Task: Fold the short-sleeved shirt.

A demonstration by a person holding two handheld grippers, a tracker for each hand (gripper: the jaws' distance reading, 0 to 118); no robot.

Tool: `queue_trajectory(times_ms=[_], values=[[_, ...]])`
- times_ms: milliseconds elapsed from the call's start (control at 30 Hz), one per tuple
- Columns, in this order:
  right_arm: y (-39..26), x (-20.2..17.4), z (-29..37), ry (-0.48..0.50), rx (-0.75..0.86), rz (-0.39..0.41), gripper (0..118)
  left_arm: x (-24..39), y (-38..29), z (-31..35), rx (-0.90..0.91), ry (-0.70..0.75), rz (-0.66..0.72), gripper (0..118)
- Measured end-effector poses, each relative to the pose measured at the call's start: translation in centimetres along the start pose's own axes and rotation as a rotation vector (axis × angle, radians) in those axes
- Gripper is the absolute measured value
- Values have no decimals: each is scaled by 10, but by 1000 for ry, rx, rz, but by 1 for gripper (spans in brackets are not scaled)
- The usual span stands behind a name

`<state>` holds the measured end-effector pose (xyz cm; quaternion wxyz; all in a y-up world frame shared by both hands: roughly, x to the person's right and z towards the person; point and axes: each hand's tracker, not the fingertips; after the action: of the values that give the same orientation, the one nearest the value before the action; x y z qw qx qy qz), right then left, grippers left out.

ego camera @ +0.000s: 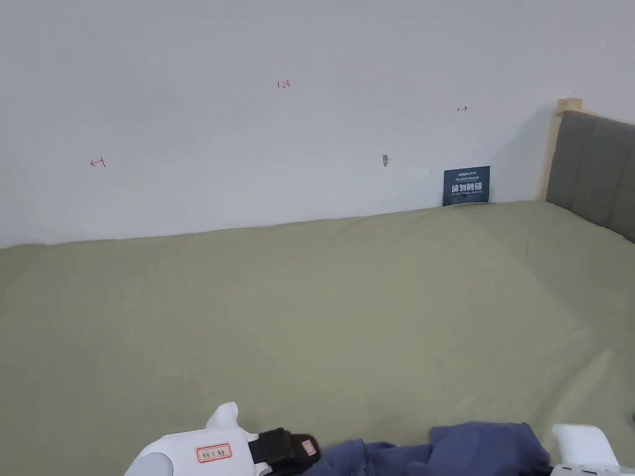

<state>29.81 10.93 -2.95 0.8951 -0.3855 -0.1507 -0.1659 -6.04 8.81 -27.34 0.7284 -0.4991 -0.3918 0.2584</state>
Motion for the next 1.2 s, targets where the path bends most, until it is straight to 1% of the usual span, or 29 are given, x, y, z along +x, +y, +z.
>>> queue_trajectory(times_ms=[33,67,100,133,200,233,267,300,333,367,433,533,567,633,700,767,800,867,900,1000,1033,1067,1100,1133,1167,1200], values=[[0,-1,0,4,3,-4,0,-2,0,-5,-13,63,-13,8],[1,-2,1,6,7,-3,0,-6,-4,-13,-38,78,-1,7],[2,-4,2,6,15,3,0,-10,-9,-22,-66,49,17,6],[3,-7,4,3,24,14,0,-12,-17,-33,-98,23,55,2],[4,-11,4,3,32,33,0,-13,-36,-62,-167,-12,75,2],[4,-14,5,4,32,44,0,-15,-48,-79,-205,37,52,1],[4,-16,5,4,33,55,0,-21,-60,-93,-226,123,18,1],[3,-18,5,4,32,65,0,-29,-68,-92,-186,84,23,1],[3,-19,5,3,28,78,0,-31,-68,-85,-49,-44,86,1],[2,-20,5,-2,24,87,0,-30,-65,-82,-58,-24,113,1],[1,-21,4,-7,18,100,0,-24,-61,-75,-103,-9,85,1],[1,-19,0,-5,3,105,0,-8,-50,-53,-144,42,2,0],[1,-19,0,-8,1,105,0,-1,-44,-39,-149,17,-54,1],[0,-18,1,-10,3,107,0,0,-32,-4,-137,-52,-121,0],[0,-18,0,-10,1,105,0,-13,-16,28,-131,-43,-116,0],[1,-18,-3,-10,-18,105,0,-41,-2,55,-97,14,-115,0],[1,-18,-5,-11,-31,105,0,-56,3,66,-79,51,-95,0],[-1,-20,-7,-21,-49,110,0,-81,7,79,-73,113,-5,0],[-1,-20,-7,-22,-51,116,0,-91,8,85,-74,117,11,0],[-1,-20,-4,-25,-42,121,0,-102,4,89,-49,90,-8,1],[-1,-19,-4,-25,-38,114,0,-103,4,86,-33,88,-2,11],[-1,-17,-3,-25,-34,104,0,-104,3,83,-22,80,8,42],[-1,-16,-3,-26,-34,98,0,-105,4,75,-34,53,32,86],[-1,-15,-3,-25,-34,93,0,-106,3,68,-66,19,67,118],[-2,-15,-3,-26,-36,91,0,-109,1,63,-45,-53,117,118],[-2,-14,-2,-28,-38,90,0,-109,1,54,-71,-79,139,118]])
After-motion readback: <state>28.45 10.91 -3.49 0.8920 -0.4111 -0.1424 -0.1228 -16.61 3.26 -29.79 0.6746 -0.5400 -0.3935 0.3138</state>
